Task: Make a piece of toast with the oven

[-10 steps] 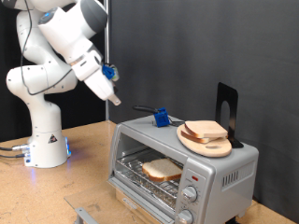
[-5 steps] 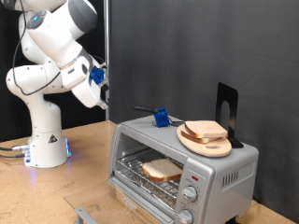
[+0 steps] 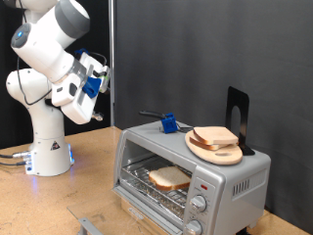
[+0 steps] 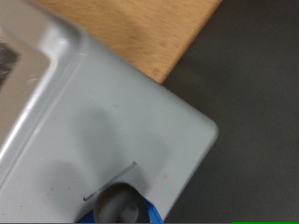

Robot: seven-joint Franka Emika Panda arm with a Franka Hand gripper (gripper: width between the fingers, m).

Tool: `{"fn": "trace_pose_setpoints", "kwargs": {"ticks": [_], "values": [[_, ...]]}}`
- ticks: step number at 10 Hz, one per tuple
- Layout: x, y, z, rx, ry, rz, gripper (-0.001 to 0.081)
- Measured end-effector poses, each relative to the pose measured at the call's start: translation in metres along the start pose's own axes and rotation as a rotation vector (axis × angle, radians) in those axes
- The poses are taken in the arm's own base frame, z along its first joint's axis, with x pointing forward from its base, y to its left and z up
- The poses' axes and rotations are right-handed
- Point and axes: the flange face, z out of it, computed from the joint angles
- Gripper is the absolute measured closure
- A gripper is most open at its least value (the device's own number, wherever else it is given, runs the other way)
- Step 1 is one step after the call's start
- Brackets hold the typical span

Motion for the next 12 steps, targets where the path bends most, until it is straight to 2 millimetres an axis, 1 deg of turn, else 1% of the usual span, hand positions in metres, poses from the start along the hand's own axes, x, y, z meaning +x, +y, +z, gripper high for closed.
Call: {"fn": "trace_pose_setpoints", "kwargs": {"ticks": [1, 3, 5, 7, 8, 10, 11, 12], "values": [[0.004, 0.005, -0.009, 0.073, 0.021, 0.101, 0.0001], [0.017, 0.025, -0.031, 0.18, 0.095, 0.242, 0.0001], [0.032, 0.042, -0.05, 0.188, 0.148, 0.275, 0.0001], [0.05, 0.057, -0.064, 0.165, 0.149, 0.295, 0.0001], [0.062, 0.064, -0.065, 0.158, 0.132, 0.3, 0.0001], [0.059, 0.063, -0.063, 0.177, 0.12, 0.293, 0.0001], [0.057, 0.067, -0.062, 0.185, 0.109, 0.3, 0.0001], [0.056, 0.078, -0.057, 0.158, 0.092, 0.33, 0.0001]]}}
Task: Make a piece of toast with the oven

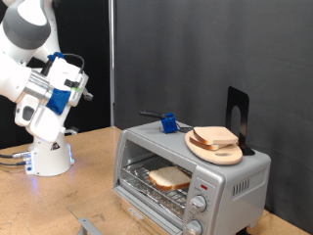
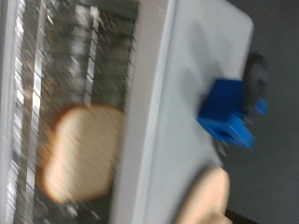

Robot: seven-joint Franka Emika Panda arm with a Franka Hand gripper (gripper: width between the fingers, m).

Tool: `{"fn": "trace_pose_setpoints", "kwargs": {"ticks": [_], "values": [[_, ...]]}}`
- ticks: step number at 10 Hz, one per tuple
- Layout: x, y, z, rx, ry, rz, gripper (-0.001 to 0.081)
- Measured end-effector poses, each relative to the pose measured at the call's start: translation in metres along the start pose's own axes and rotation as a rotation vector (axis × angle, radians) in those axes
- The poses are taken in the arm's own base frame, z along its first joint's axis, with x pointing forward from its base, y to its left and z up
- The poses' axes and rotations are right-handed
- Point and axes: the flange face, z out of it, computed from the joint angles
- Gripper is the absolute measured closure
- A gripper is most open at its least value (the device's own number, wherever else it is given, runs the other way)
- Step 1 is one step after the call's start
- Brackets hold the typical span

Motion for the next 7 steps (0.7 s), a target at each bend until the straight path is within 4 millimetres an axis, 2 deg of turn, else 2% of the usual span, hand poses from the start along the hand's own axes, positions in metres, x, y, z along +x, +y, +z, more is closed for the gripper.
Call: {"fn": "trace_pose_setpoints", "kwargs": {"ticks": [3, 7], "values": [[0.031, 0.041, 0.013, -0.083, 0.054, 0.12, 0.0001], [0.068, 0.093, 0.026, -0.151, 0.155, 0.141, 0.0001]]}}
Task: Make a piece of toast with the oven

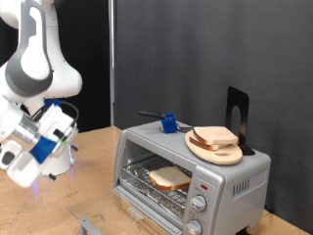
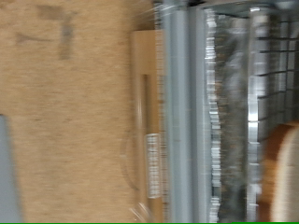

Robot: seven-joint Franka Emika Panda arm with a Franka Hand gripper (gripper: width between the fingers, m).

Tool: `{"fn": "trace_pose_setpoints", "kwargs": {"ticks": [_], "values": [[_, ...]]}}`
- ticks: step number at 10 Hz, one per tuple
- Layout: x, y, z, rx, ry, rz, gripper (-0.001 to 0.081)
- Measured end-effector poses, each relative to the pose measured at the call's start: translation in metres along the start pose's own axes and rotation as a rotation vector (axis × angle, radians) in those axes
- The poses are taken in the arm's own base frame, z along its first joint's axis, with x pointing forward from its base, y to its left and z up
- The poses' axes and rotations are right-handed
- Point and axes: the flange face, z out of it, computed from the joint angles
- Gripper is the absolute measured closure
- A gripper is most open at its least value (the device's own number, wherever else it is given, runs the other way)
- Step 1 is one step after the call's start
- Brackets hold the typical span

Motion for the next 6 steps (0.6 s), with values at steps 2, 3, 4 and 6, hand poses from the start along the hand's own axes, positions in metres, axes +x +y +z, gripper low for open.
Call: {"fn": "trace_pose_setpoints", "kwargs": {"ticks": [2, 3, 4, 6], "values": [[0.014, 0.021, 0.019, -0.014, 0.01, -0.003, 0.0001], [0.021, 0.031, 0.029, -0.019, 0.011, 0.0, 0.0001], [0.026, 0.039, 0.04, -0.021, 0.006, 0.003, 0.0001], [0.037, 0.049, 0.066, -0.018, -0.006, -0.008, 0.0001]]}}
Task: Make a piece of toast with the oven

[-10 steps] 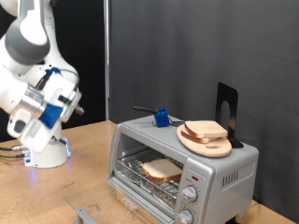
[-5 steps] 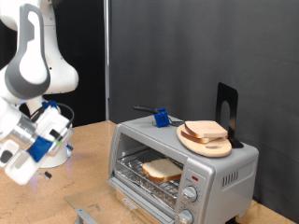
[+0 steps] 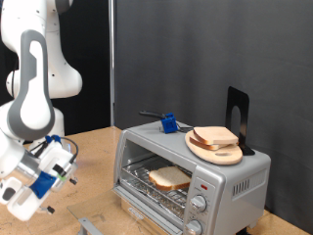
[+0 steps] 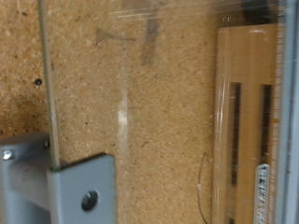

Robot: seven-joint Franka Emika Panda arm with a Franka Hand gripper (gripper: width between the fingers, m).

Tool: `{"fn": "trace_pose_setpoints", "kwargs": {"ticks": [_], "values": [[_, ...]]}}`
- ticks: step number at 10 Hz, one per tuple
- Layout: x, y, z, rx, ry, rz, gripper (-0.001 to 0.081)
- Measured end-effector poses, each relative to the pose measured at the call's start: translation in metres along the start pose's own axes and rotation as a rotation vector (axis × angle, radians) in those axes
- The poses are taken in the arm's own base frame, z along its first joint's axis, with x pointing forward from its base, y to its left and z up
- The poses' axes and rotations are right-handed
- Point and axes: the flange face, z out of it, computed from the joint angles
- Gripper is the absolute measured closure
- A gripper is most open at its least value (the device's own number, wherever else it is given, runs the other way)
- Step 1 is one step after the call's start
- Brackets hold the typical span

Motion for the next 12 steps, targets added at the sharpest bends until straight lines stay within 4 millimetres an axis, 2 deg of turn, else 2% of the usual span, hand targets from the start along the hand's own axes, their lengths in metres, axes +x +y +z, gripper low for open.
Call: {"fn": "trace_pose_setpoints", "kwargs": {"ticks": [3, 5, 6, 9, 12], "values": [[0.007, 0.0, 0.04, 0.007, -0.061, -0.037, 0.0001], [-0.003, -0.016, 0.055, 0.06, -0.156, -0.108, 0.0001], [-0.01, -0.024, 0.054, 0.102, -0.204, -0.143, 0.0001], [-0.025, -0.038, 0.022, 0.235, -0.298, -0.201, 0.0001], [-0.046, -0.058, 0.001, 0.304, -0.31, -0.23, 0.0001]]}}
